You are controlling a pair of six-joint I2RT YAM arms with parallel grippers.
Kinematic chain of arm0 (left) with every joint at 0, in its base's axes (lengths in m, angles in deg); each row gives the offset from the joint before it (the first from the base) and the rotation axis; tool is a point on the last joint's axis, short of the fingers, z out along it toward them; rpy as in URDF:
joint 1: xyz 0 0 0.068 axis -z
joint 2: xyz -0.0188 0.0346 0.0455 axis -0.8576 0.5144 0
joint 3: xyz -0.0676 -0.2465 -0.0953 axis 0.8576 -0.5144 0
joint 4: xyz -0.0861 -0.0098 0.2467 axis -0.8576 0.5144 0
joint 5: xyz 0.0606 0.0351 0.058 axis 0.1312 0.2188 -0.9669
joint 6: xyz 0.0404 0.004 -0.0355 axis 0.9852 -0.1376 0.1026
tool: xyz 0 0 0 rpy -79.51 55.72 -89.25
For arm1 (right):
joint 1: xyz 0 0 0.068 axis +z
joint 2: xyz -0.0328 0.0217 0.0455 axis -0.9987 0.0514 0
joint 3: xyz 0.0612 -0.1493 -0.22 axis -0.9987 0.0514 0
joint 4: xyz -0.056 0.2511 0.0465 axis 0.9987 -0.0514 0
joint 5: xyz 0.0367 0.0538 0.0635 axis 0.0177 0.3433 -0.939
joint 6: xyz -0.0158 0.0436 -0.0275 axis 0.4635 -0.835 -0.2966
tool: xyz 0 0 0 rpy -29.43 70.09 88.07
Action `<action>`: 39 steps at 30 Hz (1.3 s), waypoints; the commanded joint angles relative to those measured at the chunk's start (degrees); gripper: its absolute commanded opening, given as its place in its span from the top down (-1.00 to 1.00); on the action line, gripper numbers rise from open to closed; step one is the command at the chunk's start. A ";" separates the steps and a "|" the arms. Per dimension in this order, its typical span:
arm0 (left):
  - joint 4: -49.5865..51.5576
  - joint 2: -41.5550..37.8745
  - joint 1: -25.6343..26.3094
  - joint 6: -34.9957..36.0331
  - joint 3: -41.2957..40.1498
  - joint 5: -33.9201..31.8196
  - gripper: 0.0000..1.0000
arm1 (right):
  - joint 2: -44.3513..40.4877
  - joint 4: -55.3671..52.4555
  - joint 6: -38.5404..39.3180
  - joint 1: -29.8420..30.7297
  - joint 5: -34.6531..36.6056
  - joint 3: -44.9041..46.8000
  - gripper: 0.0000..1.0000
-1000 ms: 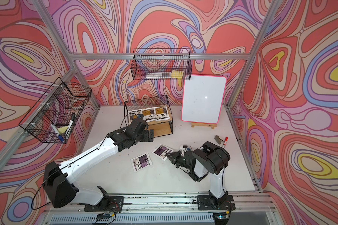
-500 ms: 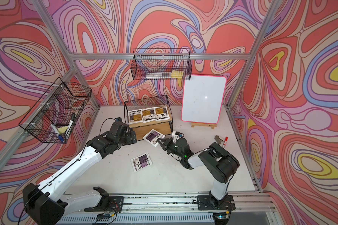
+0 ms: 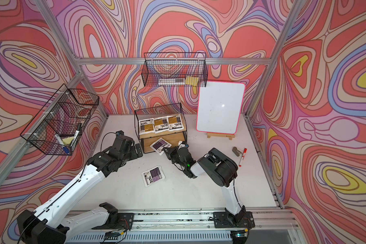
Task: Place the bagged coffee beans on the shelf by color
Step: Place the bagged coffee beans on the shelf.
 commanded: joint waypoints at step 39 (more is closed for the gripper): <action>2.54 -4.03 -6.58 -5.19 -2.59 4.54 -0.98 | 18.87 -44.83 -10.07 6.91 17.18 -40.00 0.60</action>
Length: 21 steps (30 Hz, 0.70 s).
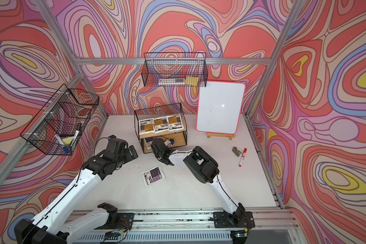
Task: Place the bagged coffee beans on the shelf by color
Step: Place the bagged coffee beans on the shelf.
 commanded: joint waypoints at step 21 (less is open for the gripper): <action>1.73 -0.49 -0.52 -1.36 -0.04 0.30 -0.98 | 0.81 -3.65 3.24 1.65 -1.70 -1.20 0.03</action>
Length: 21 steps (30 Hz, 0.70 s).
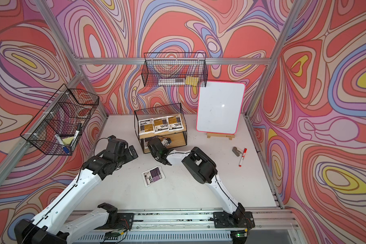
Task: Place the bagged coffee beans on the shelf by color
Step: Place the bagged coffee beans on the shelf.
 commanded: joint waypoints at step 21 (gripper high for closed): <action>3.72 -2.10 -0.51 -2.51 -2.52 4.61 -0.98 | -21.01 -6.45 15.29 2.25 -1.10 20.90 -0.28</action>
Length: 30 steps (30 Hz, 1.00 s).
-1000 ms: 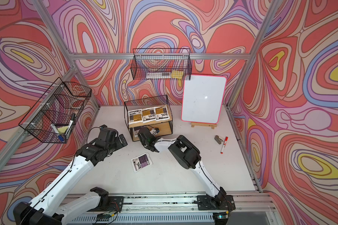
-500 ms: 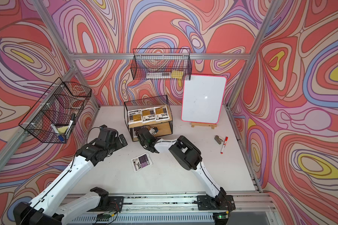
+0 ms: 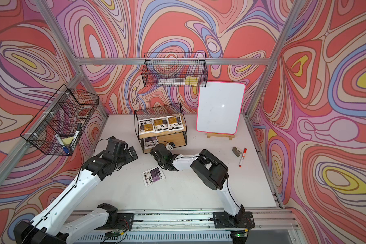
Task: Place the bagged coffee beans on the shelf by color
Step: Place the bagged coffee beans on the shelf, then adjust the bagged coffee beans at the center of the board.
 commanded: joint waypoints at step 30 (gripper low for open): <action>-1.79 7.03 5.25 -1.68 -10.98 14.37 -0.98 | -26.21 -22.19 42.99 -1.03 -33.31 19.11 -0.42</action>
